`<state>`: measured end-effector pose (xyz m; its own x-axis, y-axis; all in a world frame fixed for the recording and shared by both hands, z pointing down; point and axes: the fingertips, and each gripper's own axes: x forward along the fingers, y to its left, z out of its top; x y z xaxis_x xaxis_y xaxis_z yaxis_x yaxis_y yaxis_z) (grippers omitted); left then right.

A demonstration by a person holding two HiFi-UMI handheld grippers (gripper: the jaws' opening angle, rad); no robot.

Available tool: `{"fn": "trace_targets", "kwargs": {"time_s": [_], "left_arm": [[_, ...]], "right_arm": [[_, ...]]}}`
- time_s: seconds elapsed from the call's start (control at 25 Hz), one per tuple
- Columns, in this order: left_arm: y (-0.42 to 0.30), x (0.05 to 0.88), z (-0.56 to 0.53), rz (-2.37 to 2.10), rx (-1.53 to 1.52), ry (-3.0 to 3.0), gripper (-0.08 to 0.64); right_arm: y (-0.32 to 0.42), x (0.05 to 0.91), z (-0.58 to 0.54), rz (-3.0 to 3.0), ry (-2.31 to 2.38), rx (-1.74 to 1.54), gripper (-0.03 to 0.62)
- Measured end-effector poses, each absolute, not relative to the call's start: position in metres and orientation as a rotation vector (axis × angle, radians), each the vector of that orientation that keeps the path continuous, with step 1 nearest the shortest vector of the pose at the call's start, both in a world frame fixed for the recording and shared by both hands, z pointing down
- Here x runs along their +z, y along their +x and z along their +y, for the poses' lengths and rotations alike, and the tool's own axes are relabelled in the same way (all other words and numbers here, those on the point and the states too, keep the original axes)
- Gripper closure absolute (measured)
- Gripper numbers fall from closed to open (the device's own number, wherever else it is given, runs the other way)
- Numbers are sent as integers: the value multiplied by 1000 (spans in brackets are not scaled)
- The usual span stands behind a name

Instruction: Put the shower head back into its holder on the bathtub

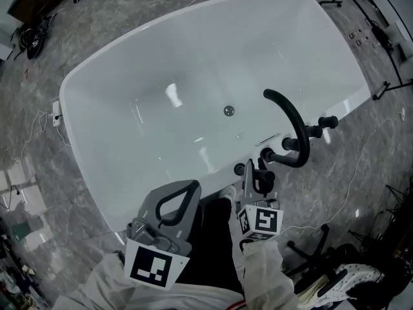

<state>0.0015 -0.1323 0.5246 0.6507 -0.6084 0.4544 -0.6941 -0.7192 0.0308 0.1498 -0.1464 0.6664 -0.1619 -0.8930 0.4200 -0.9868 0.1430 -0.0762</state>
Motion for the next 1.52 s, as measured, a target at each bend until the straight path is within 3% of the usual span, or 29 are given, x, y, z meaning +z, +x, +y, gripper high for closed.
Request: {"fn": "trace_targets", "kwargs": {"time_s": [1.52], "left_arm": [[15,556,-134,-1033,660,2616,568]], "right_arm": [[138,698,-130,-2127,1784,370,488]]}}
